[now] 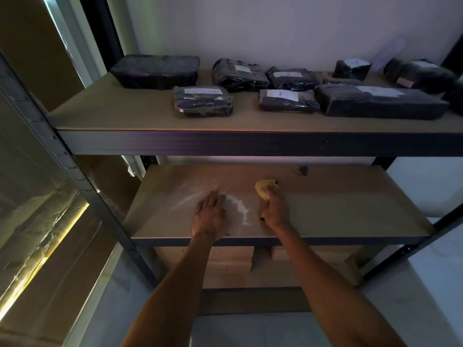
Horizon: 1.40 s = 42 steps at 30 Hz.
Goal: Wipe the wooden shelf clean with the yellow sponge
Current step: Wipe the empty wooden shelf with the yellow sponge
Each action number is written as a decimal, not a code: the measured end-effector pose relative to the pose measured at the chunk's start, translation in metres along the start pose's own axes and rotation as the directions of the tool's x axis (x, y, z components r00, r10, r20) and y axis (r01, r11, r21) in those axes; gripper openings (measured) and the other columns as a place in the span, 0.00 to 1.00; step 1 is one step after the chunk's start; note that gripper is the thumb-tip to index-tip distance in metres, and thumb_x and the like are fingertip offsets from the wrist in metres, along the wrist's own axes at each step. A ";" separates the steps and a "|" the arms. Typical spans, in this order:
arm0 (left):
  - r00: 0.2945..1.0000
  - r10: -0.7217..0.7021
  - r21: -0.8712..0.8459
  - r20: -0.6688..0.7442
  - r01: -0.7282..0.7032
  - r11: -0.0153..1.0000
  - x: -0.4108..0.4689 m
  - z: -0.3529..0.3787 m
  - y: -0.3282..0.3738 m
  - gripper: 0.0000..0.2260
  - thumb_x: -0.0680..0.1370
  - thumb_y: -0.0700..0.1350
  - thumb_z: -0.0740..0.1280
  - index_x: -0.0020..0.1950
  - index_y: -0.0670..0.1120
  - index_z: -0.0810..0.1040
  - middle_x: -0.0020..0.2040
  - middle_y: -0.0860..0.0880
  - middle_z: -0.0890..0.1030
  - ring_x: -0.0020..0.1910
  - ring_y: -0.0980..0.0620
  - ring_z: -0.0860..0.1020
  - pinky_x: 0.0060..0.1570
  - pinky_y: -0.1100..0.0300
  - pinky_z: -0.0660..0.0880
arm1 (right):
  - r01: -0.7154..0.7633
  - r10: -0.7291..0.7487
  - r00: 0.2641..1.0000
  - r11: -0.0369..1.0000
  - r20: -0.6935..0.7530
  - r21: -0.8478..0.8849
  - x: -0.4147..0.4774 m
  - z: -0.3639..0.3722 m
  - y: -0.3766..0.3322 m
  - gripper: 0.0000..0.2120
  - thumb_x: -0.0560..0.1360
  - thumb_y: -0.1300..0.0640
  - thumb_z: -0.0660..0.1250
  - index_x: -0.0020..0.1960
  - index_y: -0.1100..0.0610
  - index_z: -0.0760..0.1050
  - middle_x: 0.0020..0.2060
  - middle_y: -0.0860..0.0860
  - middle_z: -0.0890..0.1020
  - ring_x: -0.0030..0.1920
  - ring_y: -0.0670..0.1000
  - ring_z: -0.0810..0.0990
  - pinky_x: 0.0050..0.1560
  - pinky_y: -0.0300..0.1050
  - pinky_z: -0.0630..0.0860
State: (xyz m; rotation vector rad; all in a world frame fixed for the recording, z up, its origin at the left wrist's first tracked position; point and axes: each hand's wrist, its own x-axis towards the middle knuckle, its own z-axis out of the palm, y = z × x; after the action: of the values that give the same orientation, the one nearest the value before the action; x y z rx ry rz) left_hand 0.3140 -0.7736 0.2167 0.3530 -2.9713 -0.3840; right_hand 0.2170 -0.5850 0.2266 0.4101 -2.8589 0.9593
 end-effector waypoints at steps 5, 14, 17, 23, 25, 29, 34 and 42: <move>1.000 0.024 -0.020 0.003 -0.024 1.000 -0.001 0.001 -0.002 0.24 0.83 0.50 0.52 0.80 0.51 0.58 0.82 0.48 0.55 0.81 0.49 0.52 0.79 0.51 0.51 | 0.162 -0.167 0.984 0.984 0.066 0.069 -0.030 0.035 -0.053 0.20 0.76 0.64 0.62 0.67 0.59 0.71 0.63 0.60 0.77 0.60 0.61 0.76 0.61 0.53 0.73; 1.000 -0.012 -0.045 0.000 0.012 0.999 -0.004 -0.005 -0.025 0.25 0.83 0.49 0.54 0.81 0.50 0.58 0.82 0.48 0.54 0.81 0.48 0.52 0.78 0.53 0.49 | -0.130 0.123 0.990 0.985 -0.066 -0.116 -0.040 0.015 -0.032 0.23 0.74 0.66 0.62 0.68 0.66 0.67 0.65 0.64 0.72 0.64 0.65 0.71 0.64 0.56 0.71; 1.000 -0.012 -0.022 0.024 0.012 1.000 -0.003 -0.005 -0.024 0.25 0.84 0.51 0.52 0.81 0.49 0.57 0.82 0.47 0.54 0.81 0.48 0.52 0.78 0.53 0.48 | -0.037 0.037 0.999 0.999 0.014 -0.040 -0.047 0.045 -0.068 0.20 0.75 0.62 0.60 0.66 0.63 0.69 0.64 0.62 0.73 0.64 0.63 0.72 0.65 0.54 0.70; 1.000 -0.019 0.008 0.007 0.019 1.000 -0.008 -0.008 -0.031 0.24 0.83 0.51 0.52 0.80 0.51 0.58 0.82 0.48 0.56 0.80 0.49 0.53 0.78 0.52 0.49 | -0.134 0.130 0.985 0.991 -0.111 -0.023 -0.047 0.025 -0.041 0.22 0.77 0.65 0.60 0.71 0.62 0.65 0.69 0.60 0.70 0.68 0.61 0.69 0.69 0.52 0.68; 0.999 -0.035 0.016 0.001 0.035 0.999 -0.011 -0.007 -0.030 0.24 0.83 0.52 0.51 0.80 0.51 0.58 0.81 0.47 0.56 0.80 0.49 0.53 0.78 0.52 0.49 | -0.145 0.131 0.985 0.982 -0.116 -0.117 -0.056 0.021 -0.032 0.27 0.75 0.66 0.61 0.73 0.65 0.61 0.73 0.62 0.65 0.73 0.62 0.62 0.73 0.54 0.63; 0.999 -0.047 0.010 -0.021 0.047 0.999 -0.010 -0.008 -0.026 0.24 0.83 0.51 0.52 0.80 0.49 0.60 0.81 0.46 0.59 0.80 0.49 0.55 0.78 0.52 0.50 | -0.057 0.057 0.998 0.995 -0.009 -0.082 -0.056 0.040 -0.069 0.25 0.74 0.64 0.61 0.71 0.65 0.65 0.71 0.62 0.68 0.73 0.62 0.62 0.73 0.54 0.63; 0.999 -0.011 0.024 -0.040 0.012 1.000 -0.016 -0.010 -0.037 0.23 0.83 0.52 0.53 0.79 0.50 0.63 0.79 0.47 0.63 0.79 0.49 0.58 0.78 0.53 0.53 | -0.075 0.079 0.996 0.993 -0.045 0.095 -0.050 0.024 -0.067 0.20 0.75 0.63 0.62 0.67 0.60 0.68 0.64 0.58 0.73 0.64 0.59 0.72 0.65 0.53 0.71; 0.999 -0.042 0.051 -0.029 0.044 0.998 -0.015 -0.012 -0.038 0.24 0.83 0.54 0.51 0.80 0.50 0.61 0.80 0.47 0.61 0.79 0.49 0.56 0.78 0.52 0.51 | 0.006 -0.007 0.999 1.000 -0.034 -0.017 -0.064 0.046 -0.081 0.20 0.74 0.61 0.60 0.65 0.65 0.70 0.63 0.63 0.75 0.65 0.63 0.71 0.67 0.55 0.69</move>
State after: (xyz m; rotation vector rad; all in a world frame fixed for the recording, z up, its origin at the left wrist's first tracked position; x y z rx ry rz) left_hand 0.3384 -0.8083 0.2169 0.4248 -2.9549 -0.3049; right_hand 0.3009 -0.6608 0.2250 0.3974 -2.8310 0.9308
